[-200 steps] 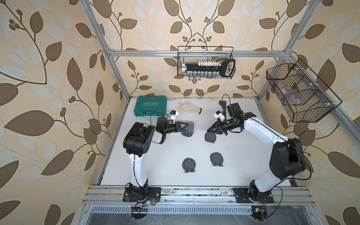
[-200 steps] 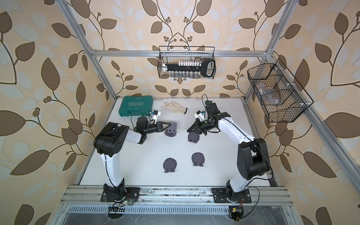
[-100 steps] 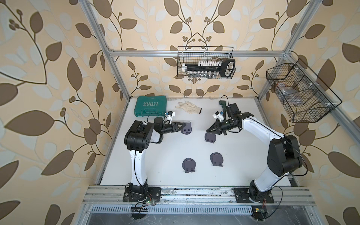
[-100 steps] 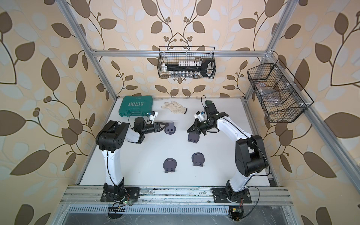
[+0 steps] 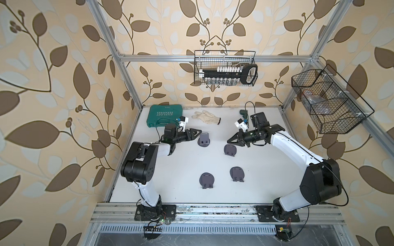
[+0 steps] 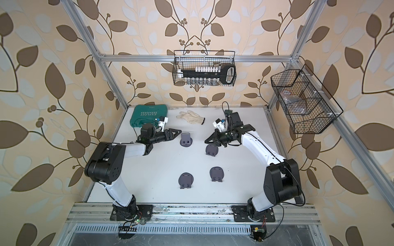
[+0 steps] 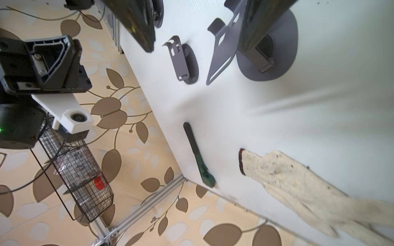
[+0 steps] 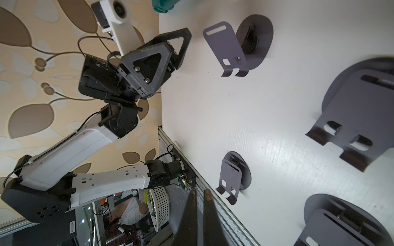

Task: Open the phone stand
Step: Place the phone stand at the center of the board, then pick up the phone stand at the center of the board.

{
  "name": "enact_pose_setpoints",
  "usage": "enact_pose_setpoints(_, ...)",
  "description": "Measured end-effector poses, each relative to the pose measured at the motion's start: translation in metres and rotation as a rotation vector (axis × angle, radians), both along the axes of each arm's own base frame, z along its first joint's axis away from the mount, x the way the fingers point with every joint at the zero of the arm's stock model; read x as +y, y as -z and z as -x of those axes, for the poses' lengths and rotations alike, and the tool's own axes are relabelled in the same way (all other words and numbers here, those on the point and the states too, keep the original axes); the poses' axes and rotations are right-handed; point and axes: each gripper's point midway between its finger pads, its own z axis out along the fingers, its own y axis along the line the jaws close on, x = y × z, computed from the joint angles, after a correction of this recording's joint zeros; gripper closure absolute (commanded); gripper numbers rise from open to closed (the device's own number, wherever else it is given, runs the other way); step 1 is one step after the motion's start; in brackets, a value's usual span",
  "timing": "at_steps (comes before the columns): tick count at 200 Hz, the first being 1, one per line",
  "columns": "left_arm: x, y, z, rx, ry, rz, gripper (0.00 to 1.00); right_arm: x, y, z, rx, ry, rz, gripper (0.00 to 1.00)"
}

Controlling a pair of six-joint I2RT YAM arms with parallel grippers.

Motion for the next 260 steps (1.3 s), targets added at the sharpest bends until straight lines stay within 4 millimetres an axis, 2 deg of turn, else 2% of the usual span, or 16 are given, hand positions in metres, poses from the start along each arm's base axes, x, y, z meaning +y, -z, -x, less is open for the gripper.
enact_pose_setpoints(17,-0.016,-0.029,0.002,-0.017,0.023,-0.081,0.34,-0.011,-0.006,0.001,-0.038,0.024,0.027,0.93)
enact_pose_setpoints(30,-0.045,-0.053,0.008,-0.039,0.091,-0.137,0.36,-0.021,-0.006,0.001,-0.061,0.047,0.05,0.91)
enact_pose_setpoints(43,-0.081,-0.07,0.025,-0.051,0.178,-0.179,0.37,-0.033,-0.001,0.003,-0.067,0.078,0.078,0.9)
enact_pose_setpoints(58,-0.118,-0.075,0.052,-0.04,0.282,-0.21,0.38,-0.048,0.011,0.007,-0.052,0.121,0.124,0.76)
enact_pose_setpoints(73,-0.146,-0.061,0.078,0.014,0.372,-0.244,0.38,-0.059,0.024,0.014,-0.044,0.145,0.175,0.73)
enact_pose_setpoints(88,-0.157,-0.033,0.09,0.092,0.414,-0.286,0.38,-0.066,0.032,0.02,-0.04,0.161,0.221,0.66)
enact_pose_setpoints(110,-0.155,0.019,0.088,0.226,0.41,-0.351,0.38,-0.076,0.039,0.025,-0.049,0.188,0.272,0.6)
enact_pose_setpoints(117,-0.154,0.035,0.087,0.265,0.402,-0.371,0.37,-0.078,0.04,0.025,-0.05,0.195,0.285,0.49)
enact_pose_setpoints(122,-0.154,0.043,0.086,0.287,0.398,-0.381,0.37,-0.08,0.041,0.025,-0.054,0.197,0.295,0.46)
enact_pose_setpoints(146,-0.155,0.076,0.079,0.359,0.375,-0.418,0.36,-0.085,0.046,0.025,-0.056,0.218,0.325,0.51)
enact_pose_setpoints(166,-0.16,0.087,0.07,0.373,0.362,-0.418,0.36,-0.087,0.049,0.024,-0.057,0.23,0.334,0.53)
enact_pose_setpoints(215,-0.17,0.095,0.053,0.354,0.332,-0.396,0.37,-0.091,0.056,0.025,-0.049,0.248,0.354,0.51)
enact_pose_setpoints(260,-0.178,0.114,0.04,0.359,0.312,-0.383,0.39,-0.093,0.069,0.028,-0.024,0.247,0.367,0.5)
